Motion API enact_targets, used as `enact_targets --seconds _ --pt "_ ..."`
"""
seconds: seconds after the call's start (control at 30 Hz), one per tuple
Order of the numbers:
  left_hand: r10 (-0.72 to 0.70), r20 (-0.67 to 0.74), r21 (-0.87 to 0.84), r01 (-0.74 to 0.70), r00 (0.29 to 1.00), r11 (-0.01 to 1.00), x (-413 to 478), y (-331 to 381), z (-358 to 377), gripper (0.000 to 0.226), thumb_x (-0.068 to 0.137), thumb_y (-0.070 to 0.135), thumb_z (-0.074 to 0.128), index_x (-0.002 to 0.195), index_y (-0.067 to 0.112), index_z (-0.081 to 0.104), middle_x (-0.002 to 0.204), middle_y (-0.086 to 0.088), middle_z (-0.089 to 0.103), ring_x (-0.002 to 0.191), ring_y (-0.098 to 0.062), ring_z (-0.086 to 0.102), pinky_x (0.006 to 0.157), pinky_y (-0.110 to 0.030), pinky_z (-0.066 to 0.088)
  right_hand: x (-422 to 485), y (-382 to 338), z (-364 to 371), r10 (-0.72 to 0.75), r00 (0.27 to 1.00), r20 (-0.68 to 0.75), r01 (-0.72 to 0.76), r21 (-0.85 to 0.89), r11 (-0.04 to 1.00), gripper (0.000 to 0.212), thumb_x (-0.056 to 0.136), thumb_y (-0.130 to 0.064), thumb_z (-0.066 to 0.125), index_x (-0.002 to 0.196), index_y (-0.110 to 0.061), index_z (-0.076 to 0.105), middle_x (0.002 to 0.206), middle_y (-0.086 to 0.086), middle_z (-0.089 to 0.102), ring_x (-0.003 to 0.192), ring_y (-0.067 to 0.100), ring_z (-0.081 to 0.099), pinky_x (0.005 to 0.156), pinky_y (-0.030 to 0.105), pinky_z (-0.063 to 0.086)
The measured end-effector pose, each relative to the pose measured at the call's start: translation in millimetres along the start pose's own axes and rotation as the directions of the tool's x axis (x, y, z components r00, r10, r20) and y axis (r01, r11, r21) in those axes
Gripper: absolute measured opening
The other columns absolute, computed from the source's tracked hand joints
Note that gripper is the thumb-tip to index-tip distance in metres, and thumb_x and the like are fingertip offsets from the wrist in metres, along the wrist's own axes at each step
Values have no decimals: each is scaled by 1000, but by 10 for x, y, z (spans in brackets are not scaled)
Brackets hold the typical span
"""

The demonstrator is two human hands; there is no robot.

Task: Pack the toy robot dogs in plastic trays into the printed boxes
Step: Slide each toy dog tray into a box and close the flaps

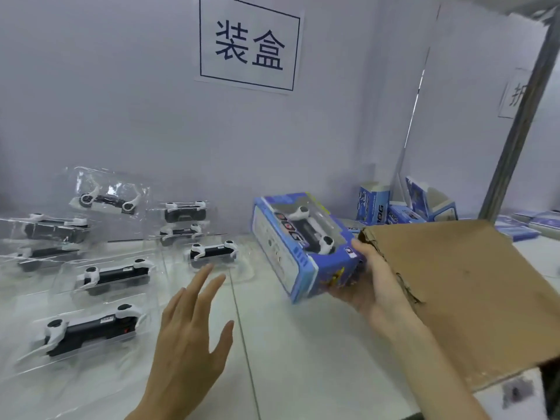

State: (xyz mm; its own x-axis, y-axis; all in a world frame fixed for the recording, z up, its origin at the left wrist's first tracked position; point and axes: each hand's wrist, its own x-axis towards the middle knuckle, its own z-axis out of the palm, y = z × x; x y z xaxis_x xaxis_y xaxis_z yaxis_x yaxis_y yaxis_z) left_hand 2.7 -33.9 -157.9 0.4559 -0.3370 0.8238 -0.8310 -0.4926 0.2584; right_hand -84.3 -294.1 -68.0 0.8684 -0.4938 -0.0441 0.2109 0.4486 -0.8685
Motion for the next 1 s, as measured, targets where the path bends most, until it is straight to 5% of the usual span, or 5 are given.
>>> enact_targets --seconds 0.17,0.43,0.63,0.77,1.0 --pt "-59 90 -36 63 994 997 12 103 29 61 86 34 55 143 16 41 152 -7 41 127 -23 52 98 -41 43 49 -216 -45 -210 900 -381 321 254 912 17 93 -42 64 105 -30 64 108 -4 69 98 20 71 77 38 54" --pt "-54 344 -40 72 937 997 -70 40 96 63 82 19 80 137 23 48 153 -1 41 105 -22 67 88 -35 47 85 206 -232 -267 681 -682 376 13 927 22 91 0 54 106 -16 56 114 7 62 104 17 61 82 30 52" --pt "-65 655 71 24 753 997 -176 38 212 60 102 56 36 156 37 16 165 14 -12 151 -2 15 120 -26 9 164 412 -15 -443 800 -405 349 -287 892 19 90 3 55 93 -15 61 103 7 67 95 20 64 75 30 51" --pt "-98 698 97 42 710 994 -189 28 200 59 103 58 28 157 39 14 167 15 -6 152 2 3 121 -25 1 524 608 218 -412 895 -172 267 -533 803 25 87 -3 62 107 -19 61 109 -8 61 103 14 59 93 41 53" --pt "-125 726 138 35 676 990 -228 70 220 56 104 59 23 157 43 16 165 21 -5 153 -3 -8 119 -25 -8 1716 507 196 -398 915 63 160 -963 216 52 92 -21 62 138 -7 42 141 12 43 119 33 51 88 37 41"
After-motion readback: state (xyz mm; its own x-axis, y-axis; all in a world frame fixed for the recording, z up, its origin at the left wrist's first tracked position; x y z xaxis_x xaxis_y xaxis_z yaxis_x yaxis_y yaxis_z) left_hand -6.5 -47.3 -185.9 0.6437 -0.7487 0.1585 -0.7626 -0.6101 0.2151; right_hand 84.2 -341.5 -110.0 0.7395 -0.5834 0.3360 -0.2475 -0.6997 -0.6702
